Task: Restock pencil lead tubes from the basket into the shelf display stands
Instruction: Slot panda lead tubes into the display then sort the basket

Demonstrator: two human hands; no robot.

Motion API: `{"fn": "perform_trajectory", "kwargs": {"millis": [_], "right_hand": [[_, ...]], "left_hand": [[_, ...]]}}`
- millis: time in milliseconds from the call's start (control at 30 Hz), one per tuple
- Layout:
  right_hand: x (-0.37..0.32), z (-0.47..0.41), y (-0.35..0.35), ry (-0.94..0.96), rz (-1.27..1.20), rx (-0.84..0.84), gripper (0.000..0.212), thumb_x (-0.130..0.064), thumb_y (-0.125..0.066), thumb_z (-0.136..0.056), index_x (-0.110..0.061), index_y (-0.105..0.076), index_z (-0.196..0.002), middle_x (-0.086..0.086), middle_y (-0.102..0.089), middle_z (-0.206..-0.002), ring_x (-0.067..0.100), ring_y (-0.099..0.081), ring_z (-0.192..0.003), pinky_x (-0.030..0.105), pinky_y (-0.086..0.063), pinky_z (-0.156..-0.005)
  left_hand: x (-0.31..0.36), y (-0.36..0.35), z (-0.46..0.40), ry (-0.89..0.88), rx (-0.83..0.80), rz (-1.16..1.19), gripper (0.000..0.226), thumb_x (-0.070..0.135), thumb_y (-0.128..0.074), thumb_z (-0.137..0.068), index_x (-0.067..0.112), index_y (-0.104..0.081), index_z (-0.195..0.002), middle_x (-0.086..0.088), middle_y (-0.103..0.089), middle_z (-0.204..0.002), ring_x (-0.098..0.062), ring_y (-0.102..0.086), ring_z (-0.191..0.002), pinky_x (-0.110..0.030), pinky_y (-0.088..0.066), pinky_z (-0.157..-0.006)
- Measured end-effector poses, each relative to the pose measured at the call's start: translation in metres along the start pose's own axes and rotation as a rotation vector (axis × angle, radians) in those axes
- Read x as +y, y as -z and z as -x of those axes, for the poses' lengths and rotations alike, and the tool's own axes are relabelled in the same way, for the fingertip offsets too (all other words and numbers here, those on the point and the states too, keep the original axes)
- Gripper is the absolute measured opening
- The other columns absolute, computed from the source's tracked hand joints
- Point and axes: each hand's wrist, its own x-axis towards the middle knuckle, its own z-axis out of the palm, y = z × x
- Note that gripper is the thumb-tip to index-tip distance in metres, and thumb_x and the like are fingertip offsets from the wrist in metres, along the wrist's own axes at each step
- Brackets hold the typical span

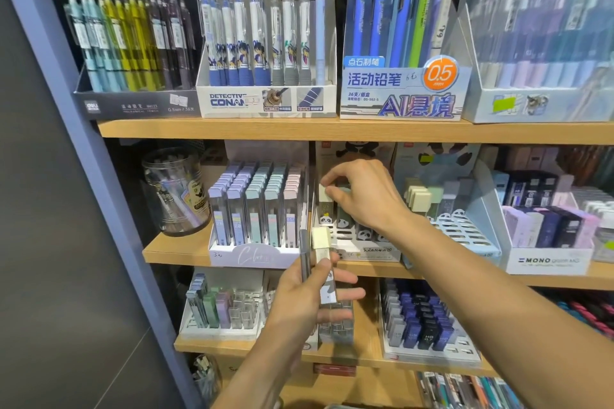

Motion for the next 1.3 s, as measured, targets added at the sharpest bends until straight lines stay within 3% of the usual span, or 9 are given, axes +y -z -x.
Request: {"fn": "perform_trajectory", "kwargs": {"millis": [100,267,400,600,767,867,967,1100,1300], "right_hand": [[-0.002,-0.001,0.002,0.005,0.061,-0.022,0.017,-0.023,-0.069,-0.095,-0.025,-0.078,-0.11,-0.005,-0.077,-0.108,0.018,-0.07,-0.108,0.042,-0.054,-0.099],[-0.017,0.037,0.017,0.052,-0.039,0.171,0.011,-0.031,-0.069,-0.093,-0.029,-0.073,-0.104,-0.016,-0.065,-0.09,0.008,-0.057,-0.084,0.026,-0.041,-0.076],[-0.02,0.066,0.018,-0.162,-0.372,-0.059,0.02,-0.019,-0.076,-0.087,-0.03,-0.069,-0.102,-0.013,-0.072,-0.092,0.003,-0.067,-0.071,0.028,-0.059,-0.071],[-0.018,0.058,0.023,-0.279,-0.53,-0.137,0.02,-0.016,-0.083,-0.082,-0.029,-0.072,-0.091,-0.001,-0.073,-0.084,0.014,-0.072,-0.073,0.04,-0.063,-0.073],[-0.017,0.043,0.033,-0.166,-0.473,0.145,0.018,-0.014,-0.083,-0.084,-0.027,-0.073,-0.092,-0.011,-0.073,-0.085,0.003,-0.069,-0.079,0.021,-0.059,-0.074],[-0.016,0.034,0.026,-0.069,-0.398,0.182,0.015,-0.011,-0.077,-0.089,-0.023,-0.073,-0.096,-0.014,-0.072,-0.09,0.001,-0.069,-0.083,0.021,-0.06,-0.074],[-0.015,0.029,0.015,0.005,-0.336,0.165,0.015,-0.009,-0.074,-0.091,-0.02,-0.072,-0.1,-0.012,-0.071,-0.09,0.003,-0.069,-0.082,0.026,-0.06,-0.075],[-0.014,0.025,0.007,0.035,-0.265,0.153,0.014,-0.011,-0.073,-0.091,-0.02,-0.072,-0.102,-0.01,-0.071,-0.089,0.005,-0.069,-0.081,0.03,-0.061,-0.074],[-0.02,0.028,0.006,0.051,-0.276,0.112,0.014,-0.01,-0.074,-0.091,-0.021,-0.073,-0.1,-0.011,-0.071,-0.088,0.003,-0.069,-0.081,0.022,-0.059,-0.074]], "left_hand": [[-0.001,0.0,0.0,-0.036,-0.009,0.007,0.024,0.026,-0.053,-0.106,0.013,-0.065,-0.123,-0.009,-0.081,-0.101,-0.028,-0.079,-0.091,-0.027,-0.064,-0.064],[0.002,0.001,-0.001,-0.074,-0.031,0.056,0.027,0.028,-0.058,-0.103,0.013,-0.067,-0.125,-0.005,-0.081,-0.105,-0.026,-0.079,-0.093,-0.026,-0.064,-0.072],[0.0,-0.001,-0.001,-0.088,-0.031,0.068,0.03,0.029,-0.061,-0.102,0.012,-0.065,-0.127,-0.005,-0.081,-0.106,-0.025,-0.079,-0.095,-0.023,-0.062,-0.069],[-0.003,-0.004,-0.003,-0.109,-0.034,0.11,0.031,0.031,-0.061,-0.1,0.013,-0.065,-0.125,-0.005,-0.08,-0.108,-0.027,-0.079,-0.096,-0.023,-0.063,-0.067],[-0.007,-0.003,-0.006,-0.072,0.027,-0.033,0.042,0.048,-0.055,-0.099,0.013,-0.072,-0.114,-0.006,-0.082,-0.094,-0.025,-0.079,-0.077,-0.024,-0.062,-0.061],[-0.012,0.001,-0.008,-0.068,0.049,-0.182,0.055,0.061,-0.055,-0.094,0.012,-0.075,-0.107,-0.007,-0.075,-0.07,-0.023,-0.063,-0.047,-0.027,-0.05,-0.046],[-0.016,0.001,-0.01,-0.082,0.079,-0.182,0.056,0.064,-0.059,-0.091,0.011,-0.078,-0.096,-0.004,-0.044,-0.049,-0.017,-0.036,-0.041,-0.028,-0.032,-0.046],[-0.013,0.001,-0.012,-0.059,0.099,-0.119,0.053,0.055,-0.059,-0.096,0.005,-0.075,-0.098,0.0,-0.03,-0.05,-0.013,-0.026,-0.042,-0.025,-0.025,-0.043],[-0.006,0.003,-0.015,0.08,0.063,0.061,0.033,0.032,-0.056,-0.105,0.001,-0.069,-0.102,0.003,-0.025,-0.053,-0.006,-0.02,-0.036,-0.017,-0.017,-0.034]]}}
